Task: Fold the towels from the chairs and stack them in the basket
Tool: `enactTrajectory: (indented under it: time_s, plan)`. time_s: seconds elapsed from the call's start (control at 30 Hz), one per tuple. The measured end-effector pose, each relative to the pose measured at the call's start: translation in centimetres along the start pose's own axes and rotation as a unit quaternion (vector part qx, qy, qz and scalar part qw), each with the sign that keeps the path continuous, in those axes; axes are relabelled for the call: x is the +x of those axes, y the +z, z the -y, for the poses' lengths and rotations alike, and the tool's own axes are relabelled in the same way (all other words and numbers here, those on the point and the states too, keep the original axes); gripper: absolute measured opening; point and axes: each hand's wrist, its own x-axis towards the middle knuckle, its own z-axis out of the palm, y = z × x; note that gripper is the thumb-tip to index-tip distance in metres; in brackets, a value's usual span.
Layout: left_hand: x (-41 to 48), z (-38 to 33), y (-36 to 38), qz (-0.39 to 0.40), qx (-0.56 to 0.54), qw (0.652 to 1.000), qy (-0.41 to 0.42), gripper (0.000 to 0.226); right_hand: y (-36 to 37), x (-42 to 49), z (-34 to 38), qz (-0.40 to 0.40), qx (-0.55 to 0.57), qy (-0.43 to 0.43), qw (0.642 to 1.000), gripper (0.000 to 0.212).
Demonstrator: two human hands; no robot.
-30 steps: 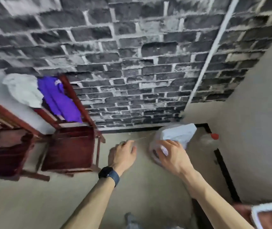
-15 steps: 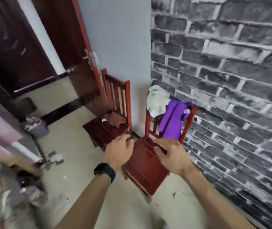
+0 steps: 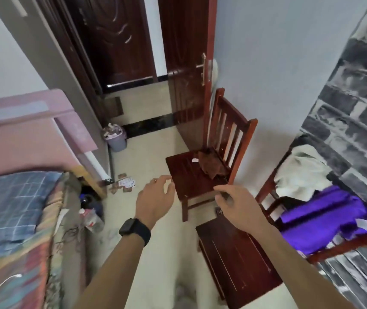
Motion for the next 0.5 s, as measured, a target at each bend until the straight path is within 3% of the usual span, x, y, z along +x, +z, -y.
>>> enactTrajectory:
  time_s: [0.2, 0.5]
  plan:
    - [9.4, 5.7, 1.1, 0.042, 0.025, 0.998, -0.030, 0.039, 5.0, 9.4, 0.2, 0.033, 0.005, 0.042, 0.999, 0.029]
    - [26.7, 12.1, 2.8, 0.189, 0.086, 0.975, 0.083, 0.044, 13.3, 21.3, -1.2, 0.017, 0.051, 0.206, 0.977, 0.030]
